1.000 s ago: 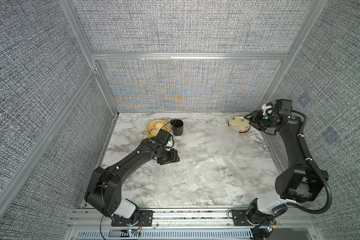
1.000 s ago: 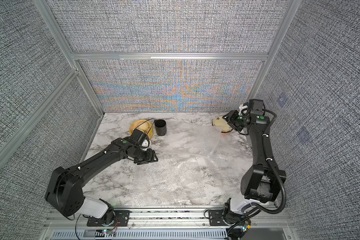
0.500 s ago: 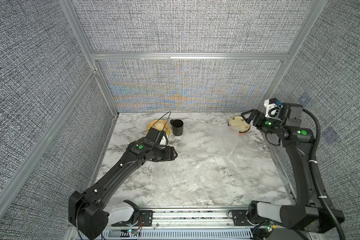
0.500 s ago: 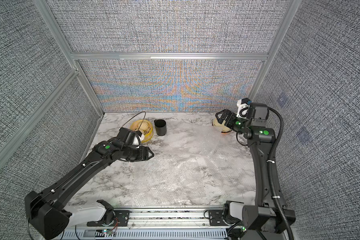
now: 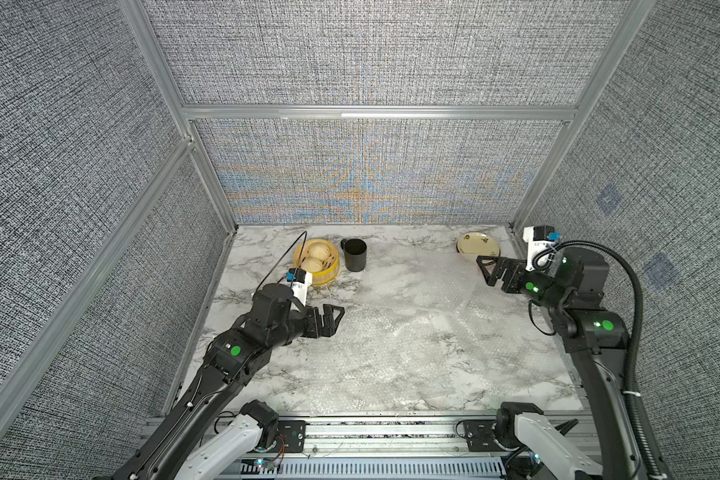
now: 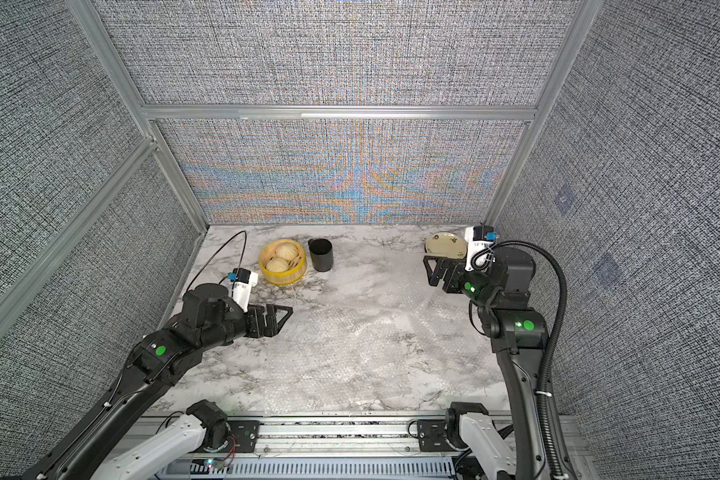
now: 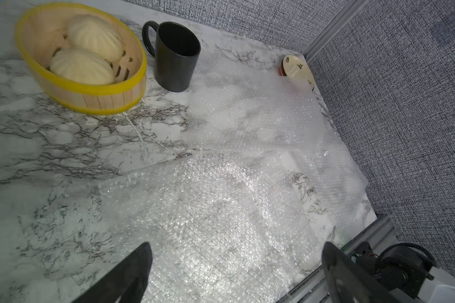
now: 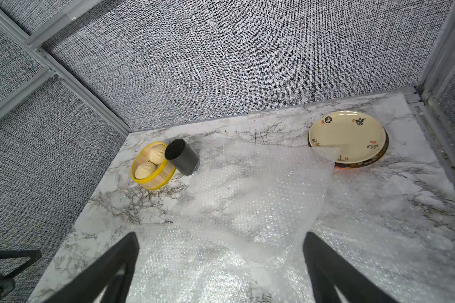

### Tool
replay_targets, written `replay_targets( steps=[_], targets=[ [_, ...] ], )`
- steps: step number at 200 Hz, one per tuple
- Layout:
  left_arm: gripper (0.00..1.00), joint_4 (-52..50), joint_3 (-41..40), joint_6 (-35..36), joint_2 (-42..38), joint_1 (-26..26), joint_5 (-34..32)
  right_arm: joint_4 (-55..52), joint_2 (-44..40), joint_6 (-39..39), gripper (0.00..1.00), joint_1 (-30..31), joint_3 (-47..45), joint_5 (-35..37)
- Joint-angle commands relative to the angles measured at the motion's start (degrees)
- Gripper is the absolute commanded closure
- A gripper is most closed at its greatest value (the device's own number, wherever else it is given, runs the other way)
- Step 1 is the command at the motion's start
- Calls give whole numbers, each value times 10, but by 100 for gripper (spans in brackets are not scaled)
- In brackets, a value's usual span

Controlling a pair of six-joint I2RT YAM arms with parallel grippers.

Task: Unpack dinner plates from bubble wrap
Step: Reset both arms

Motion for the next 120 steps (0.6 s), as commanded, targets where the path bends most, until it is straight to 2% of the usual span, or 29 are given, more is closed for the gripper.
replay_targets(
  steps=[1, 27, 46, 66, 89, 120],
  targets=[
    [0, 32, -27, -28, -28, 1, -67, 33, -1, -23, 1, 0, -17, -9],
    [0, 65, -83, -69, -57, 0, -125, 66, -3, -40, 1, 0, -59, 0],
    [0, 91, -130, -135, -87, 1, -206, 106, 2, -43, 1, 0, -102, 7],
    [0, 145, -180, -146, -120, 1, -278, 141, 18, -46, 1, 0, -131, 16],
    [0, 192, -212, -113, -129, 1, -323, 174, 46, -45, 1, -3, -155, 22],
    [0, 196, -201, -49, -96, 1, -364, 208, 88, -46, 1, -11, -172, 25]
  ],
)
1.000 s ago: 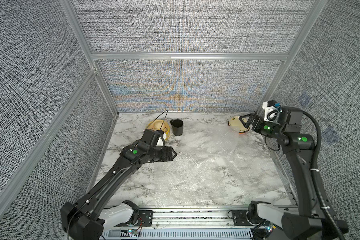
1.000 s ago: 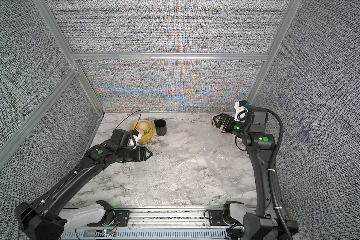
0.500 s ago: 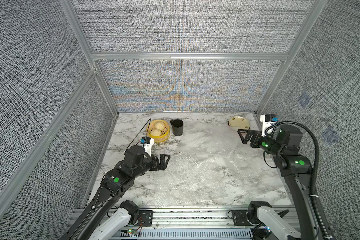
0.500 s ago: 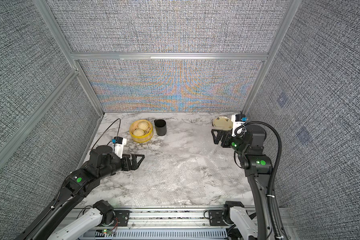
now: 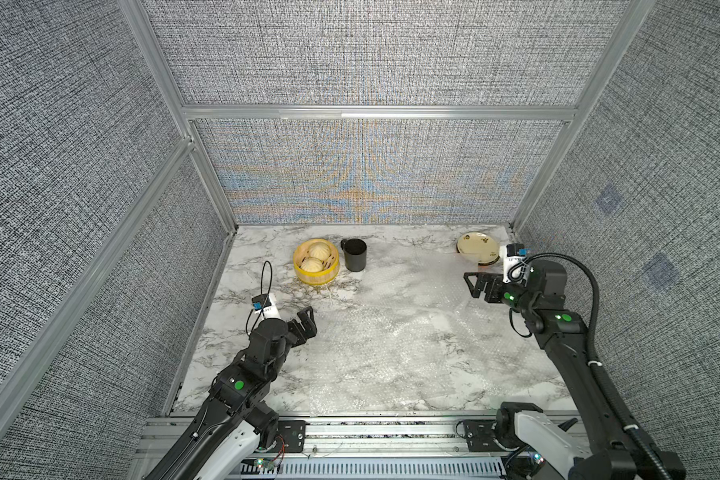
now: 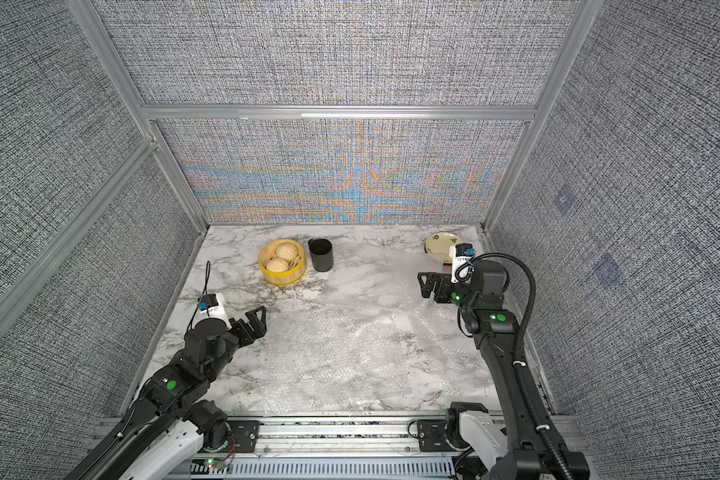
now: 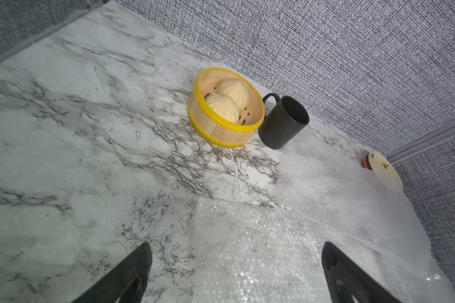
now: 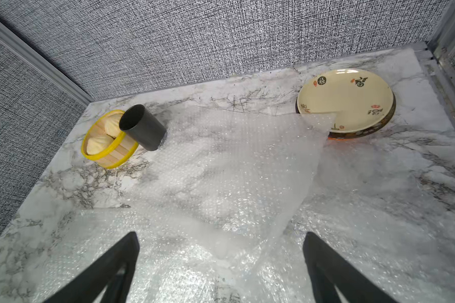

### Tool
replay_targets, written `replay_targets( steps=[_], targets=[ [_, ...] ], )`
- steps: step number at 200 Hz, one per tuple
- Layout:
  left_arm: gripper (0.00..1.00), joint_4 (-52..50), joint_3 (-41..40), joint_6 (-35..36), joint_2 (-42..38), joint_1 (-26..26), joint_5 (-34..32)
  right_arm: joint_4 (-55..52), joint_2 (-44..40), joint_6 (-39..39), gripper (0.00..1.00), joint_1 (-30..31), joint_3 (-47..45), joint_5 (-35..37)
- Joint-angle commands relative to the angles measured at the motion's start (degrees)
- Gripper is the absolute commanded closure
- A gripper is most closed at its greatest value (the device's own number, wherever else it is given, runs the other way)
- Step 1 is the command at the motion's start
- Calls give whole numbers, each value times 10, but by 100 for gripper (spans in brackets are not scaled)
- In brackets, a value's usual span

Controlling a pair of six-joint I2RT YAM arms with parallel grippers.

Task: Unpack dinner plates from bubble wrap
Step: Reset both arms

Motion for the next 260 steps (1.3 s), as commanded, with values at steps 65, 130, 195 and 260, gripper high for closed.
replay_targets(
  steps=[65, 130, 195, 260],
  targets=[
    [0, 93, 21, 114, 84, 1, -147, 156, 96, -26, 1, -24, -57, 45],
    [0, 164, 31, 166, 165, 1, -159, 310, 204, -28, 1, -41, -103, 58],
    [0, 191, 43, 177, 227, 8, -199, 374, 260, -57, 1, -41, -115, 63],
    [0, 267, 40, 286, 288, 74, -221, 418, 268, -54, 1, -41, -140, 66]
  ],
)
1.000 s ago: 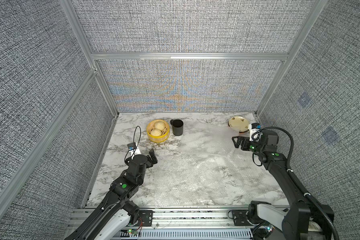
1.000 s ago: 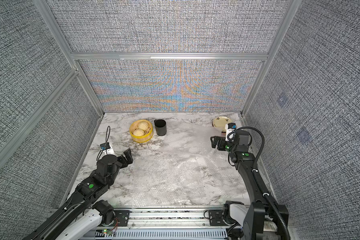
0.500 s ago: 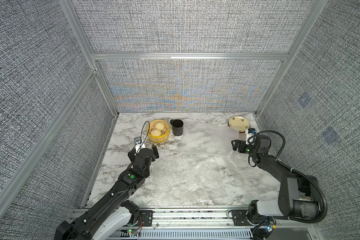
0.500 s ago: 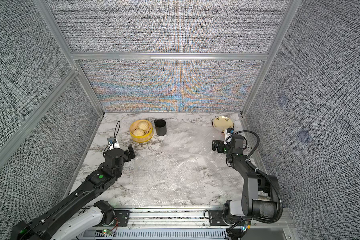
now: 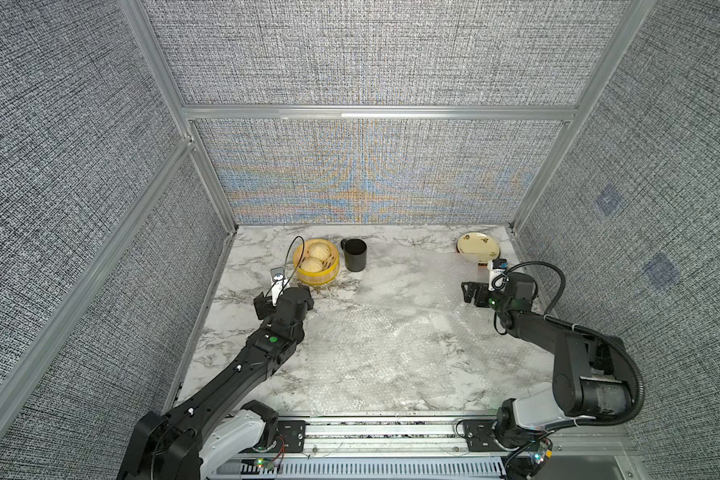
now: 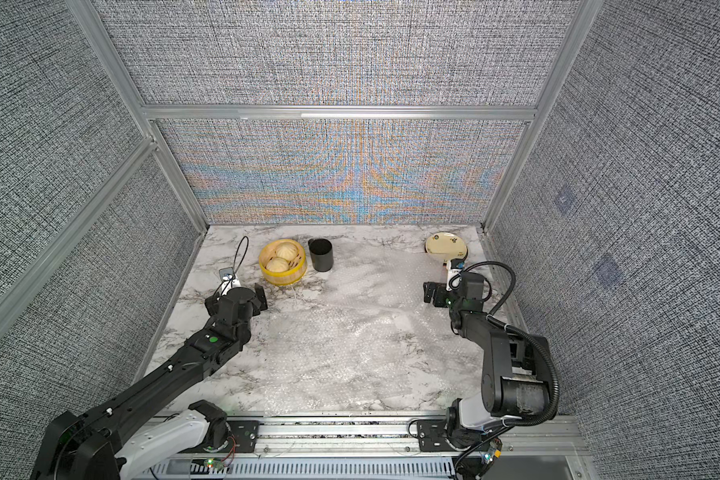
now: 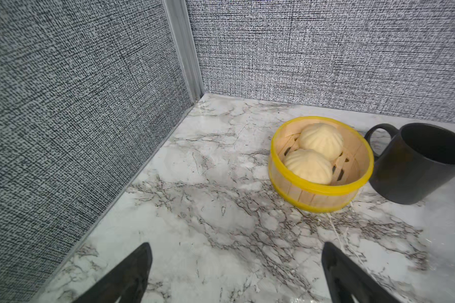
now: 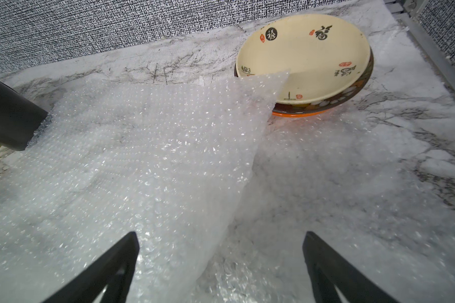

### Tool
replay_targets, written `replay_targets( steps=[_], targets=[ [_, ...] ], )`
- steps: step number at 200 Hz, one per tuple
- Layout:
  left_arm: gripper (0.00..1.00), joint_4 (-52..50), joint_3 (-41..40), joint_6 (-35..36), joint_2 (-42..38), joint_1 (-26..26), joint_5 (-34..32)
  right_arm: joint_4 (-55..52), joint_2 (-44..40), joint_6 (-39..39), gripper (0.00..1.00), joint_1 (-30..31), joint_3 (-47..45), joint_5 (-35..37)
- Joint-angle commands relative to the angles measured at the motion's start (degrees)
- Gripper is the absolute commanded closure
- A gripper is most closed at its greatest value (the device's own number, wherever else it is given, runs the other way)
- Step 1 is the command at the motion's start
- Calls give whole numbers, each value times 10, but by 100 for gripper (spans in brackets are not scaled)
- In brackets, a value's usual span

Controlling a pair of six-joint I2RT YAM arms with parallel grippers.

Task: Unpack dinner plates from bubble wrap
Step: Reset both arms

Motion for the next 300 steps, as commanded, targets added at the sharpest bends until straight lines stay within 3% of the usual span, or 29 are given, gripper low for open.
replay_targets(
  steps=[1, 40, 86, 147, 261, 300],
  targets=[
    [0, 60, -3, 66, 19, 29, -7, 36, 0, -3, 1, 0, -6, 7],
    [0, 119, -3, 59, 84, 118, 13, 43, 7, -5, 1, 0, -7, 2],
    [0, 189, 12, 97, 187, 172, 67, 49, 16, -8, 1, 1, -7, -5],
    [0, 265, 6, 123, 256, 177, 86, 55, 13, -9, 1, 1, -11, -10],
    [0, 379, -69, 136, 238, 186, 154, 78, 6, -14, 1, 0, -28, -19],
    [0, 399, -84, 138, 230, 186, 157, 134, -12, -16, 1, 1, -70, -21]
  ],
)
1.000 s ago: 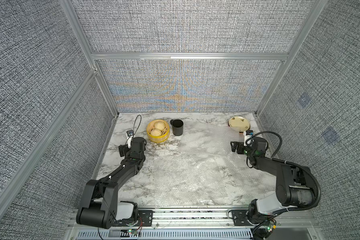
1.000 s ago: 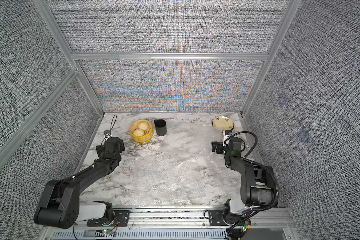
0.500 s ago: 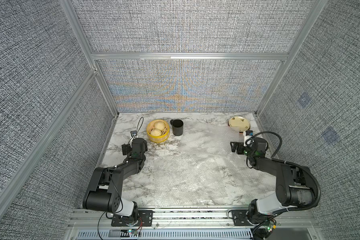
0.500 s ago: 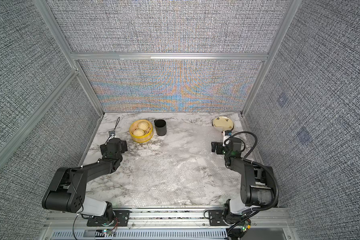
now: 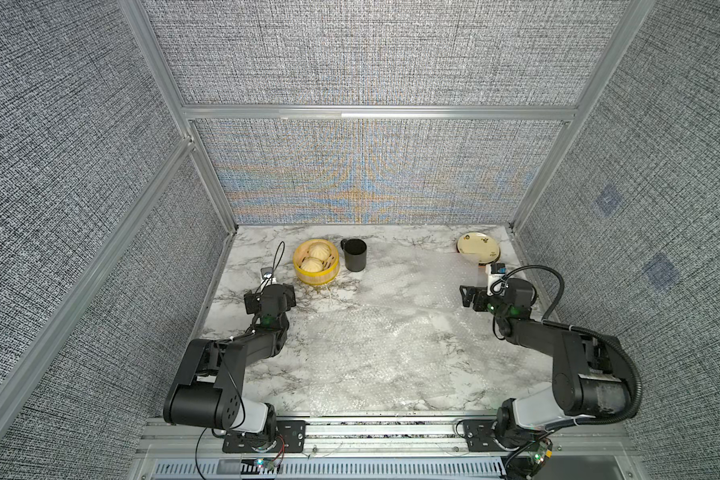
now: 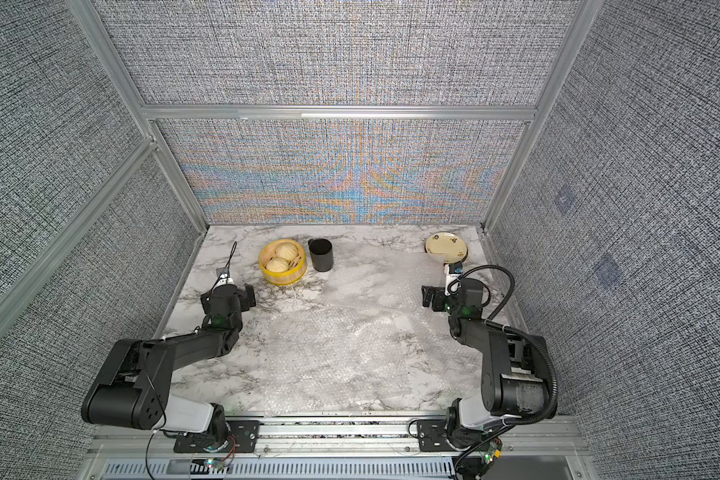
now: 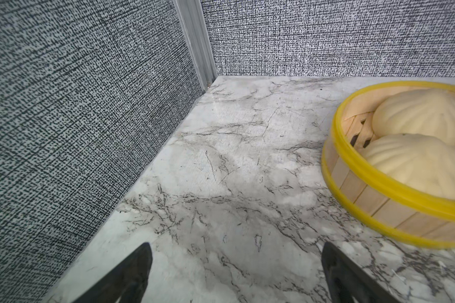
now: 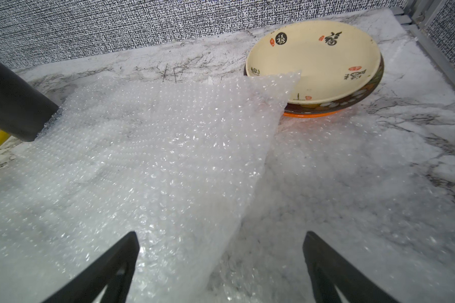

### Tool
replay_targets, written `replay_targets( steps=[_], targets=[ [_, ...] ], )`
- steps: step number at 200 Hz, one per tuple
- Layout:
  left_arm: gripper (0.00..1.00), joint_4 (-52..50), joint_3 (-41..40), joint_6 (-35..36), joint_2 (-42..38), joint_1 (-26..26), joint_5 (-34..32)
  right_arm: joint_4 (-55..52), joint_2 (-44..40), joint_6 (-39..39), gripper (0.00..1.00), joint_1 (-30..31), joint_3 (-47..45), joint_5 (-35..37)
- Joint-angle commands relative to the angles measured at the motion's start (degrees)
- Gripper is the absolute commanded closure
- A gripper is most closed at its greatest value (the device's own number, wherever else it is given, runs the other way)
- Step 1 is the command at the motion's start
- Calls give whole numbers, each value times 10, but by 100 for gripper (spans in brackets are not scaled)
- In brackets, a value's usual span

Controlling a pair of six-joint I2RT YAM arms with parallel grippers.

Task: Unpack dinner plates from bubble wrap
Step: Reset both arms

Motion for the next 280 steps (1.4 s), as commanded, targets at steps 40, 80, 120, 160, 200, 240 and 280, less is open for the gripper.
replay_targets(
  steps=[40, 80, 120, 160, 200, 240, 280],
  targets=[
    [0, 80, -49, 10, -31, 1, 23, 141, -31, -2, 1, 0, -77, 1],
    [0, 100, -59, 10, -34, 1, 24, 296, -42, 20, 1, 0, -174, 58],
    [0, 100, -57, 10, -30, 1, 23, 395, -14, 20, 1, 0, -215, 57],
    [0, 80, -24, 21, 3, 2, 34, 393, -7, 17, 1, 0, -208, 48],
    [0, 119, -27, 27, 42, 4, 47, 363, 13, 10, 1, 1, -181, 29],
    [0, 111, -25, 22, 38, 7, 50, 285, 21, -4, 1, 15, -132, 44],
    [0, 140, -33, 28, 45, 7, 52, 137, 21, -45, 1, 73, -56, 130]
  ],
)
